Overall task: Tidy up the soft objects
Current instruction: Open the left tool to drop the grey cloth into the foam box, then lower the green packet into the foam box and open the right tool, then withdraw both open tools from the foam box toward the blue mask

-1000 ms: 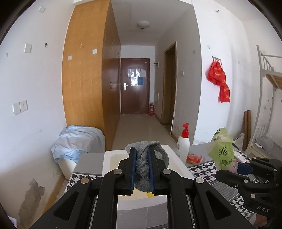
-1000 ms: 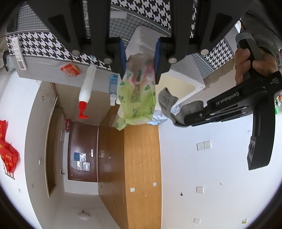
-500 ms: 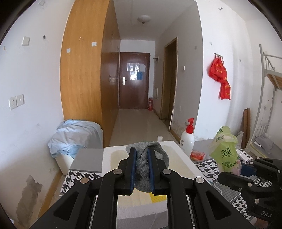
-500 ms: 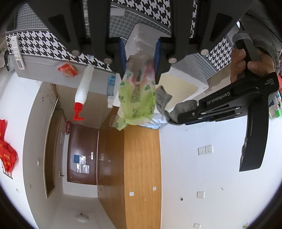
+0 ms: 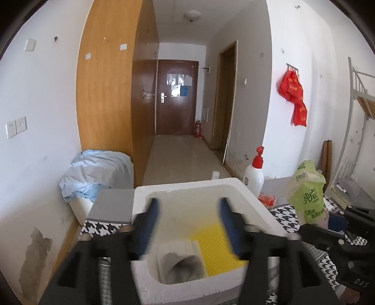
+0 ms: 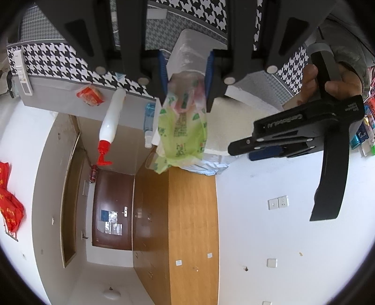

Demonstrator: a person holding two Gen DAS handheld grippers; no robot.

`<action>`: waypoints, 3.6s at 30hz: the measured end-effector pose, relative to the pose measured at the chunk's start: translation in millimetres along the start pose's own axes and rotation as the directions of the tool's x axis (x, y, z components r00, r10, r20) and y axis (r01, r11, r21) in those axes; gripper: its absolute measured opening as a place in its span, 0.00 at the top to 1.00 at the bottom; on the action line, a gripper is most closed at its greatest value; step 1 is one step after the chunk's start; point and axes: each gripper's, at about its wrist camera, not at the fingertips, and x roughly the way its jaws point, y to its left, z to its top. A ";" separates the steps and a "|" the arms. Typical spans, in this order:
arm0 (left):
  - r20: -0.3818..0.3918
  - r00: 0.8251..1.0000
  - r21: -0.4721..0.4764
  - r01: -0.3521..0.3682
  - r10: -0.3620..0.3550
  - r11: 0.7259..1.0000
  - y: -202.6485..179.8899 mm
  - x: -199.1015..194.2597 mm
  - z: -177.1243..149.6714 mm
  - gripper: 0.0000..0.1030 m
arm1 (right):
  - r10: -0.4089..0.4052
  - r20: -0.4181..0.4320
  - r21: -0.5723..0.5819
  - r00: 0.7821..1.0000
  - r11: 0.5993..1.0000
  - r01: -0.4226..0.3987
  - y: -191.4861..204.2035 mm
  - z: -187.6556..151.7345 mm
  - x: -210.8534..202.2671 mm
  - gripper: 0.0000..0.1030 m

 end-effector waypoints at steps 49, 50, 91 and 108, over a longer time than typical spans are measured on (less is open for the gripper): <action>0.084 0.989 -0.025 -0.119 0.120 0.993 53.4 -47.8 -23.9 0.01 | 0.011 -0.065 -0.013 0.998 1.000 -0.012 32.8 23.7 61.8 0.70; 0.083 0.990 -0.029 -0.116 0.118 0.993 54.2 -47.5 -24.8 0.01 | 0.014 -0.067 -0.016 0.998 1.000 -0.015 33.6 24.1 63.1 0.70; 0.082 0.994 -0.016 -0.066 0.067 0.998 32.5 -56.9 -31.6 0.01 | 0.017 -0.032 -0.011 0.999 1.000 -0.018 25.0 11.8 32.4 0.35; 0.059 0.997 0.002 -0.042 0.042 0.999 12.2 -51.9 -35.8 0.01 | 0.009 -0.010 0.017 1.000 1.000 -0.008 3.4 -4.1 12.3 0.13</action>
